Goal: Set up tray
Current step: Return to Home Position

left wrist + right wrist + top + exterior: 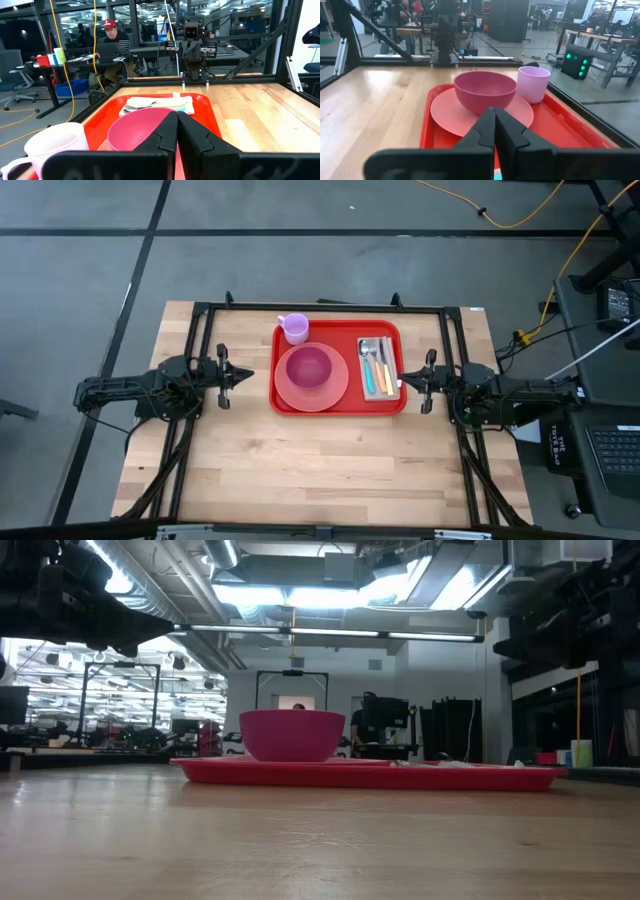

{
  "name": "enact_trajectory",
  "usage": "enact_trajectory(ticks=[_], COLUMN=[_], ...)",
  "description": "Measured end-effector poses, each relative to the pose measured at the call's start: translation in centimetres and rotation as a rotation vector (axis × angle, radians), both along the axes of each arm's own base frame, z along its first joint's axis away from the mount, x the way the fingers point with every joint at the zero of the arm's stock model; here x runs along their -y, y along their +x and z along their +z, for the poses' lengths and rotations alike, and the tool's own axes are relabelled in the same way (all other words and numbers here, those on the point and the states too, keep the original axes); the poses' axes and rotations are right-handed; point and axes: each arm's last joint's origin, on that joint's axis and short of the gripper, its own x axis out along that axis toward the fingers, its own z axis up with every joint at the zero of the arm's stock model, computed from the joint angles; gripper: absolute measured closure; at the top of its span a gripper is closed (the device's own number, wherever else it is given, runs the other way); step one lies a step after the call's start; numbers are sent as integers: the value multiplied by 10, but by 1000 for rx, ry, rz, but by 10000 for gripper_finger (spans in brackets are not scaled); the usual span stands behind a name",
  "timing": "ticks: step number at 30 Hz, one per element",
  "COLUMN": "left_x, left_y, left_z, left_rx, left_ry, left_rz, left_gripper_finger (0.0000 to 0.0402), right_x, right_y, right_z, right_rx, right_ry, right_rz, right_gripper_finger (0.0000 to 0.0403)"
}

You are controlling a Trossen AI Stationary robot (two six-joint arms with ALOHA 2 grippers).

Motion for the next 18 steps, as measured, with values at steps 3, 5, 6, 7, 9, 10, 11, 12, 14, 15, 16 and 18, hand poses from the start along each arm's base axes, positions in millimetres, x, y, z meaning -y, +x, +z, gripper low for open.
enact_trajectory(ticks=[3, 5, 6, 7, 9, 10, 11, 12, 14, 15, 16, 18], left_x=[0, 0, 0, 0, 0, 0, 0, 0, 0, 0, 0, 0], left_y=[0, 0, 0, 0, 0, 0, 0, 0, 0, 0, 0, 0], left_z=[0, 0, 0, 0, 0, 0, 0, 0, 0, 0, 0, 0], left_rx=[0, 1, 1, 1, 3, 2, 2, 2, 2, 2, 2, 2], left_ry=[0, 0, 0, 0, 0, 0, 0, 0, 0, 0, 0, 0], left_rz=[0, 0, 0, 0, 0, 1, 1, 1, 1, 1, 1, 2], left_gripper_finger=[398, 398, 398, 398, 398, 398, 398, 398, 398, 398, 398, 398], right_x=[0, 0, 0, 0, 0, 0, 0, 0, 0, 0, 0, 0], right_y=[0, 0, 0, 0, 0, 0, 0, 1, 1, 1, 1, 1], right_z=[0, 0, -1, -1, -2, -3, -3, -3, -3, -3, -3, -3], right_rx=[-2, -4, -6, -9, -15, -9, -4, 3, 8, 4, -2, -10], right_ry=[-2, -2, -3, -3, -3, -3, -3, 0, 1, -16, -50, -94], right_rz=[-1, -1, -1, -1, -1, -1, -1, -1, -1, -1, 0, 2], right_gripper_finger=[393, 386, 383, 381, 378, 377, 377, 376, 376, 376, 376, 376])
